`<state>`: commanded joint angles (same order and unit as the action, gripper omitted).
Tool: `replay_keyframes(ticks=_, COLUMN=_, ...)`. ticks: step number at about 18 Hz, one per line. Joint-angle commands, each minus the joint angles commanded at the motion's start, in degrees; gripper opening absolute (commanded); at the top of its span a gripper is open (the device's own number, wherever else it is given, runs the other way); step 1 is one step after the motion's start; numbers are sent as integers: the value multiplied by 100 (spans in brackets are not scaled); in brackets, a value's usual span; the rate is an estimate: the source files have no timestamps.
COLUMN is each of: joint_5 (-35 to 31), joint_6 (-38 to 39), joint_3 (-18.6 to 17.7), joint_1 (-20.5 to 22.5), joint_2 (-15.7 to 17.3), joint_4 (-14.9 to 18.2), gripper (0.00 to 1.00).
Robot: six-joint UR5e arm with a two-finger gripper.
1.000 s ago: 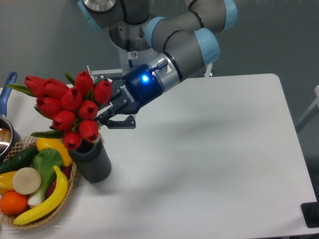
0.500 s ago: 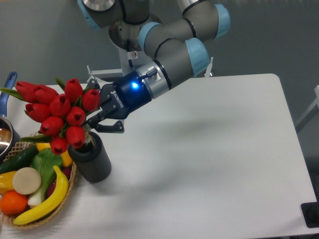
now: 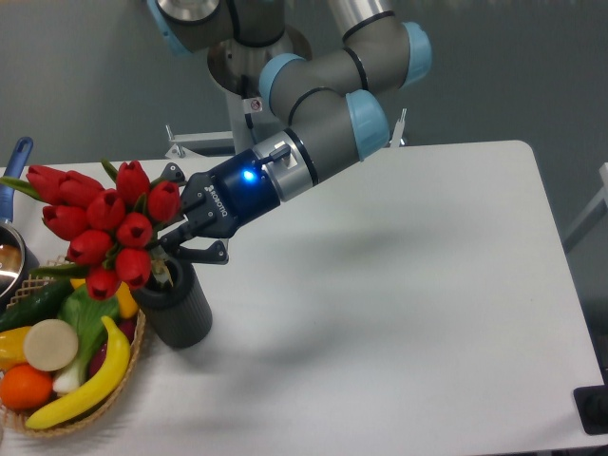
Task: Insert the flowers into the vase
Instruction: 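Push the tulip stems deeper into the vase with the gripper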
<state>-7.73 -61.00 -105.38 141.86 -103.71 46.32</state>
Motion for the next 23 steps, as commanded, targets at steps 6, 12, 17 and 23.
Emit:
replay_keyframes(ticks=6, joint_5=-44, joint_6=-579, joint_3=-290, joint_1=0, joint_2=-9, joint_4=0, gripper=5)
replay_keyframes(ticks=12, joint_5=-53, joint_6=-1027, joint_3=-501, joint_1=-9, joint_2=-61, joint_4=0, gripper=7)
replay_keyframes(ticks=17, joint_5=-70, joint_6=-1335, joint_3=-624, joint_1=-53, joint_2=-184, joint_4=-44, gripper=7)
replay_keyframes(ticks=23, joint_5=-88, joint_6=-1695, joint_3=-791, joint_1=-70, joint_2=-264, joint_4=-44, gripper=9)
